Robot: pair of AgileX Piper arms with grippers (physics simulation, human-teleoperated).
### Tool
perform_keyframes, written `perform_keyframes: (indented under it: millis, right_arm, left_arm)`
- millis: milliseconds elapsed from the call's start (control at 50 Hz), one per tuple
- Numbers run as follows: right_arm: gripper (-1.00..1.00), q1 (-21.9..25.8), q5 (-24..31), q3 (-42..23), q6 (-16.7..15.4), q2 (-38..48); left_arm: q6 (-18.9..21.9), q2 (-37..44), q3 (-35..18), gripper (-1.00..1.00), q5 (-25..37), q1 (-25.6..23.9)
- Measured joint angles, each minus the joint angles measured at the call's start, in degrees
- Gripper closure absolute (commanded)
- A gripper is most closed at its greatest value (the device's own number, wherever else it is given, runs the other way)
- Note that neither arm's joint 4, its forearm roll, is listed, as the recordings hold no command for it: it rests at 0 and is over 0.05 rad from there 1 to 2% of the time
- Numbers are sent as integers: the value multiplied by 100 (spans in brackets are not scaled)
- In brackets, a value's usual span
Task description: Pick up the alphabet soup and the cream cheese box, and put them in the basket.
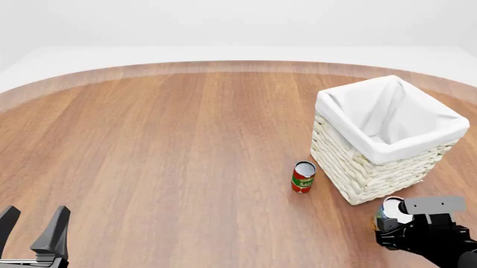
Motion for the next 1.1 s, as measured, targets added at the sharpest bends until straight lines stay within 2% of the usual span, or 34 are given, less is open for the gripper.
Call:
perform_keyframes:
  millis: [520,1100]
  right_arm:
    - [100,-247,1662,-788,-487,-786]
    - [100,-373,3105,-1784,-735,-1360]
  left_arm:
    - [0,0,0,-100,0,0]
    - [0,0,0,-100,0,0]
